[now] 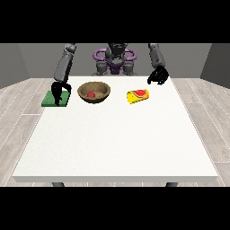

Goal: Pick the cup and pour the ball into the bowl, then pick the bowl and place it on the pad

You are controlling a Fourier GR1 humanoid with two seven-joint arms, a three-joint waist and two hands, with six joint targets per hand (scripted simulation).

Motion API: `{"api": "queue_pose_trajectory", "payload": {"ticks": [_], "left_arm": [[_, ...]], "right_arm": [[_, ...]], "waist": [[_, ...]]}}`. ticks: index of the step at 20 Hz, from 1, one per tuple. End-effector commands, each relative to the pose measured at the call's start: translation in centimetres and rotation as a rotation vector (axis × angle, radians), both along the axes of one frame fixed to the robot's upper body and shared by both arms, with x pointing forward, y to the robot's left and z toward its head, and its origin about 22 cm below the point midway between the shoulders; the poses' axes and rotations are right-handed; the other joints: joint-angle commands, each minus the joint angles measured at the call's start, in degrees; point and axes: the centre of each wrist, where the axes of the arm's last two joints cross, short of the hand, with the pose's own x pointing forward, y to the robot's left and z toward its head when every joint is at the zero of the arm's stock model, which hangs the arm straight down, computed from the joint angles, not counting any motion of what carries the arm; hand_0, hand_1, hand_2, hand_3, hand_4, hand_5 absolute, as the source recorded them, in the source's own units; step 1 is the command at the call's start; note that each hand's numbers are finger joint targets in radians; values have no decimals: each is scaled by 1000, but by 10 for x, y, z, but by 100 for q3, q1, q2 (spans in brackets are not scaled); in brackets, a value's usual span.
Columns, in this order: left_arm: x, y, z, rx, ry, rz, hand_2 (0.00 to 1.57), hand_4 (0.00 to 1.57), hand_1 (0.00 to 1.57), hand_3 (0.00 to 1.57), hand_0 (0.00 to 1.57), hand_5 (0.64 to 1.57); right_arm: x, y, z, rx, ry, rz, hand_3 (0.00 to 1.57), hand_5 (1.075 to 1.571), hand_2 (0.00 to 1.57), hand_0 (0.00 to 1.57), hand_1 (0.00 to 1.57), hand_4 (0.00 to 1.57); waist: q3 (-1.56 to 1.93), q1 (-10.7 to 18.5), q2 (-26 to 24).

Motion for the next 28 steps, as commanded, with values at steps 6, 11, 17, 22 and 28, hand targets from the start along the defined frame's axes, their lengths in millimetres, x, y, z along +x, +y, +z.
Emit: {"api": "queue_pose_trajectory", "payload": {"ticks": [6, 11, 17, 22, 28], "left_arm": [[7, 20, -23, -470, 126, -202, 0, 0, 0, 0, 0, 654], [17, 41, -20, -509, 134, -203, 0, 0, 0, 0, 0, 648], [8, 28, -30, -506, 167, -180, 0, 0, 0, 0, 0, 684], [-18, 84, -79, -568, 294, 1, 0, 0, 0, 0, 0, 667], [-39, 88, -94, -586, 393, 36, 0, 0, 0, 0, 0, 702]], "right_arm": [[27, 9, 25, 26, -140, 4, 0, 1548, 290, 0, 0, 0], [58, 32, 45, 18, -93, 34, 0, 1571, 0, 0, 0, 0], [50, 75, 1, 124, -23, 59, 0, 1566, 0, 0, 0, 0], [54, 69, 20, 107, 104, 152, 0, 1567, 0, 0, 0, 0], [35, 130, -30, 145, 266, 172, 0, 1570, 0, 0, 0, 0]], "waist": [[30, -52, 1020], [44, -133, 666], [56, -291, 453], [38, -1049, -789], [50, -1238, -1356]]}}
